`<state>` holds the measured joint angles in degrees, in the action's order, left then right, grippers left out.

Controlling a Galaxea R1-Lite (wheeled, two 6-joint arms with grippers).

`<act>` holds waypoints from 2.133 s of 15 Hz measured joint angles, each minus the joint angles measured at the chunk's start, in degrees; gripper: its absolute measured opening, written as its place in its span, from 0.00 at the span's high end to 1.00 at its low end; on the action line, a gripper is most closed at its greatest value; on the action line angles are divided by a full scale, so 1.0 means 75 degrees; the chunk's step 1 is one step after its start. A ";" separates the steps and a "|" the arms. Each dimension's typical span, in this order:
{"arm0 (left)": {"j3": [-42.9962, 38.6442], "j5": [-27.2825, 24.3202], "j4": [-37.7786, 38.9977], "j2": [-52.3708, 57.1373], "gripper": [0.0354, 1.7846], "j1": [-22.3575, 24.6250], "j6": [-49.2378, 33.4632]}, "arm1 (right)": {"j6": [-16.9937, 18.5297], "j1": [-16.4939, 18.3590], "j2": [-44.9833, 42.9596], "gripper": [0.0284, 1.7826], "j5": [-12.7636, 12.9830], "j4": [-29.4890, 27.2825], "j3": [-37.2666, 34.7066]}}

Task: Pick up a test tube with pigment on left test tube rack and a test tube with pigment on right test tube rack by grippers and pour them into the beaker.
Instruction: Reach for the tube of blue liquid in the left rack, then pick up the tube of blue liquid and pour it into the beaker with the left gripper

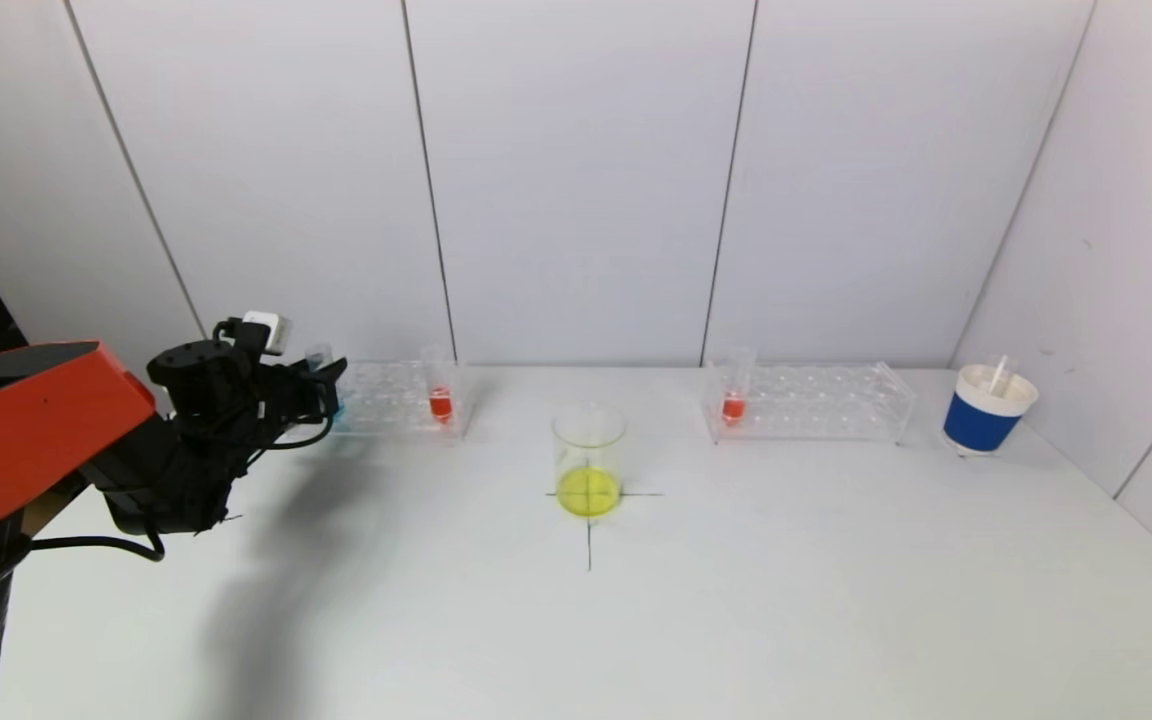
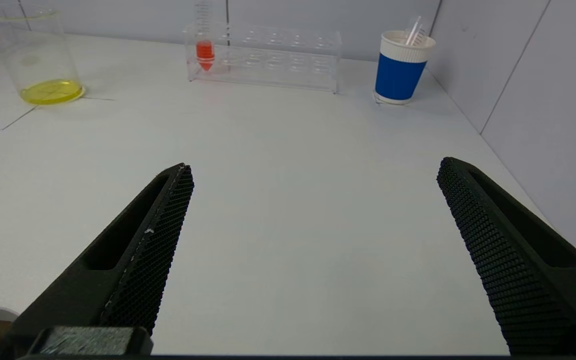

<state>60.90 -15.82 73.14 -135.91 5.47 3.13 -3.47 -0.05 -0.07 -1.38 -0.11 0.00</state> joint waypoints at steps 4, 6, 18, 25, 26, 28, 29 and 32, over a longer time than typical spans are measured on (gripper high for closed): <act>0.0008 0.0000 0.0011 -0.0029 0.76 0.0005 0.0000 | 0.0000 -0.0007 0.0000 0.01 0.0000 0.0000 0.0000; 0.0008 0.0000 0.0016 -0.0033 0.76 0.0005 -0.0003 | 0.0000 -0.0003 0.0000 0.01 0.0000 0.0000 0.0000; 0.0011 0.0002 -0.0094 0.0192 0.76 0.0008 0.0000 | 0.0000 -0.0007 0.0000 0.01 0.0000 0.0002 0.0000; 0.0276 0.0002 -0.0587 0.0676 0.76 -0.0010 0.0003 | 0.0000 -0.0003 0.0000 0.01 0.0000 0.0000 0.0000; 0.0354 0.0005 -0.0671 0.0753 0.76 -0.0013 0.0003 | 0.0000 0.0000 0.0000 0.01 0.0000 0.0000 0.0000; 0.0506 0.0011 -0.0900 0.0915 0.76 -0.0018 0.0003 | 0.0000 0.0003 0.0000 0.01 0.0000 0.0000 0.0000; 0.0582 0.0013 -0.0992 0.0996 0.76 -0.0024 0.0000 | 0.0000 0.0000 0.0000 0.01 0.0000 0.0000 0.0000; 0.0900 0.0055 -0.1367 0.1261 0.76 -0.0062 0.0003 | 0.0000 -0.0003 0.0000 0.01 0.0002 0.0000 0.0000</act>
<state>67.66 -15.41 62.89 -126.45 5.01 3.16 -3.47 -0.07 -0.07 -1.37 -0.11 0.00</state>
